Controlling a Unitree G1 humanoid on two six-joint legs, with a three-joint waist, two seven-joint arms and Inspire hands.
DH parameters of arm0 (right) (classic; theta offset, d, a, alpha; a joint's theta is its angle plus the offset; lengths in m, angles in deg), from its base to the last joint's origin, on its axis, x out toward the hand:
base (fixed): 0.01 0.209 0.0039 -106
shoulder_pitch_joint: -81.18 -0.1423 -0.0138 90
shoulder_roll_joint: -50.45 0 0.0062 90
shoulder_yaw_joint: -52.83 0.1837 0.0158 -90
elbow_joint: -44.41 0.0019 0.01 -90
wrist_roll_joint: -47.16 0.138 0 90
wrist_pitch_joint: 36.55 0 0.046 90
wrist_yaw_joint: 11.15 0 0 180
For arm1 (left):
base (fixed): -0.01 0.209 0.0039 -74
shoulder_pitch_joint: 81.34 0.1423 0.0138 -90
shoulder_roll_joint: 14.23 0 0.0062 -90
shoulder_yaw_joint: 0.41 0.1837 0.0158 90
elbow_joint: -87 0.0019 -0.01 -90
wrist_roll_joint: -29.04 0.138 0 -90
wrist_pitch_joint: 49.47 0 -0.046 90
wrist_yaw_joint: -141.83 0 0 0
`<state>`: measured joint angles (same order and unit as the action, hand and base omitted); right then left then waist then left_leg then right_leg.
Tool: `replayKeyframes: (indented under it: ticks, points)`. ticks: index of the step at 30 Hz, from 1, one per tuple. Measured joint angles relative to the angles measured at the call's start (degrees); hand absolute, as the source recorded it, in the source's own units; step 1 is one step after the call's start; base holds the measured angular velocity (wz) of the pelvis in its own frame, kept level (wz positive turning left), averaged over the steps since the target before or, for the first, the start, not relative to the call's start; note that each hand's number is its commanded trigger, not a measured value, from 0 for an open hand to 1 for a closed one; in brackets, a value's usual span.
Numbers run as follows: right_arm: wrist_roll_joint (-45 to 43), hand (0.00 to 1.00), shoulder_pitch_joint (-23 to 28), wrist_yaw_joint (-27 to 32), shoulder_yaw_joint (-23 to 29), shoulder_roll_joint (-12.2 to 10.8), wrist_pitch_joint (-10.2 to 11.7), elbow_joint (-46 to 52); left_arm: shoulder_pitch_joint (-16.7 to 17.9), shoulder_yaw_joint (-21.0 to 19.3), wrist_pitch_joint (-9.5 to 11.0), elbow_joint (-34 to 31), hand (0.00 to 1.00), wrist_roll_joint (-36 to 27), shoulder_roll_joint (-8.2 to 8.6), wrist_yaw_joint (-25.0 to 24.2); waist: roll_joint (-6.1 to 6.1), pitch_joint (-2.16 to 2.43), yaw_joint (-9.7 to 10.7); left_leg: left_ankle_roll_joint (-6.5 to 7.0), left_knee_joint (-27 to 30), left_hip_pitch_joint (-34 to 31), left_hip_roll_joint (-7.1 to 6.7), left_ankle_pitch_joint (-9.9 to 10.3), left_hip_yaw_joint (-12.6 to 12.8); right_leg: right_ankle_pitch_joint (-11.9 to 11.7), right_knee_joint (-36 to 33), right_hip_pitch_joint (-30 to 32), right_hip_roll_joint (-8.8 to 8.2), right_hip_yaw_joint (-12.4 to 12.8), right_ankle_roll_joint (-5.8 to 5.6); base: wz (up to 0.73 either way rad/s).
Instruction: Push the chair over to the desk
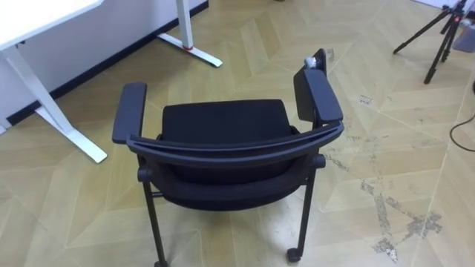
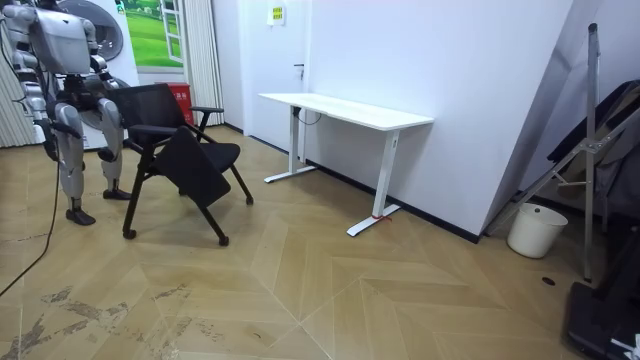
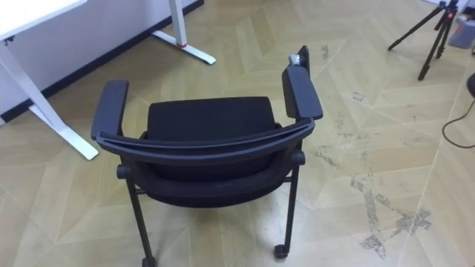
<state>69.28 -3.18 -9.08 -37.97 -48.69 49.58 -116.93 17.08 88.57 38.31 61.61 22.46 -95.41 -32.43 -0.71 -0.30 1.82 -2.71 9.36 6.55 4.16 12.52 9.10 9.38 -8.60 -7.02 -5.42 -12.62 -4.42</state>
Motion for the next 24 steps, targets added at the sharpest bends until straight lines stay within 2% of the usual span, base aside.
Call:
replayKeyframes:
  ticks: [10,18,24]
  points:
    - [0.03,0.0,0.04,2.02,-0.03,-0.12,-0.07,-0.01,0.71,-0.07,-0.02,-0.59,0.0,-0.34,0.01,2.16,-0.13,0.13,-0.09,0.0,0.01,0.06,0.0,0.0,-0.01,0.0,0.0,0.0,-0.01,-0.07,0.0,0.0]
    - [0.1,0.0,0.07,2.88,0.97,-0.12,-1.12,-0.02,2.38,-1.33,-0.28,-0.81,0.0,-1.45,-0.01,4.87,-0.04,0.28,-0.18,0.0,0.0,0.23,-0.01,0.0,-0.07,0.0,0.02,-0.23,-0.01,-0.02,0.0,0.0]
    - [0.03,0.0,1.1,3.09,4.43,-0.13,-1.39,0.01,4.43,-5.04,-0.56,-0.63,0.0,-4.57,0.14,6.59,0.15,0.21,-0.22,0.0,0.02,0.98,0.0,0.03,-0.23,0.0,0.0,-1.05,-0.01,-0.01,0.0,0.0]
